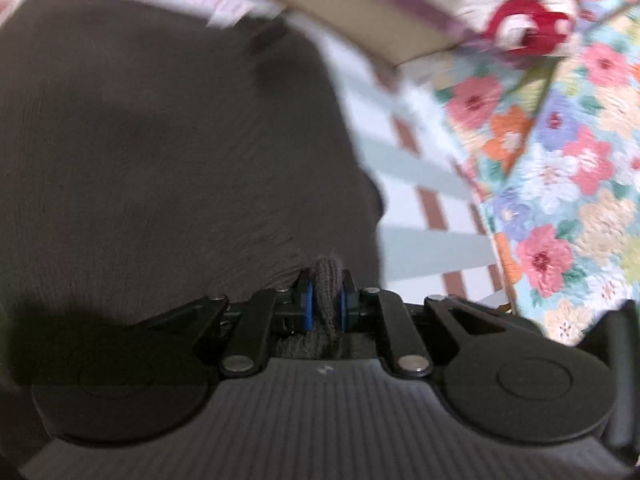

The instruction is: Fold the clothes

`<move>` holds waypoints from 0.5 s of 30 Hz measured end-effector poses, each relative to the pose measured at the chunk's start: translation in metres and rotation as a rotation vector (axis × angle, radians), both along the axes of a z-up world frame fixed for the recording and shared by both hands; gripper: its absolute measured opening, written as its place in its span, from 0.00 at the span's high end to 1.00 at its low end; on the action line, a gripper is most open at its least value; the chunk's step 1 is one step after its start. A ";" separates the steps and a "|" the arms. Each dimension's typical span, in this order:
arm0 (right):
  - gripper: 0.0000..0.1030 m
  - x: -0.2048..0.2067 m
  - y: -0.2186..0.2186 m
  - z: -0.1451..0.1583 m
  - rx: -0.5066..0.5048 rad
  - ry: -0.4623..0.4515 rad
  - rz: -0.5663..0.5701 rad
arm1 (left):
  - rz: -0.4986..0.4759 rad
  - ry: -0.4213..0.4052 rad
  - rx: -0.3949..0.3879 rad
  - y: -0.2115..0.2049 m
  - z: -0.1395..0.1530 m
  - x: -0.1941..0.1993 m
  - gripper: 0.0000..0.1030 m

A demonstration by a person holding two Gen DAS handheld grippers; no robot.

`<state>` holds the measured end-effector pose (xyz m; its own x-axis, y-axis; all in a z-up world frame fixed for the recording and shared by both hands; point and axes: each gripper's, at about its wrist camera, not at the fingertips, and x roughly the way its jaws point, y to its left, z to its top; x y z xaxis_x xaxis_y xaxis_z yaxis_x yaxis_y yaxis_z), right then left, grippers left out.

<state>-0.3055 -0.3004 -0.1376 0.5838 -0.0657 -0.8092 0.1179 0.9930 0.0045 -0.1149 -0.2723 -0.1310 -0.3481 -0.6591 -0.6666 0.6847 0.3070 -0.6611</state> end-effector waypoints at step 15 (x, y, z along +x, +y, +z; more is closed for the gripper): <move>0.39 -0.020 -0.053 0.040 0.365 -0.166 -0.332 | 0.013 -0.202 0.006 0.046 0.067 0.024 0.45</move>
<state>-0.3254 -0.3539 -0.0975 0.7021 -0.0006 -0.7121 0.3949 0.8324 0.3887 -0.0909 -0.2258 -0.0641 -0.1983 -0.6582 -0.7263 0.7993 0.3203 -0.5085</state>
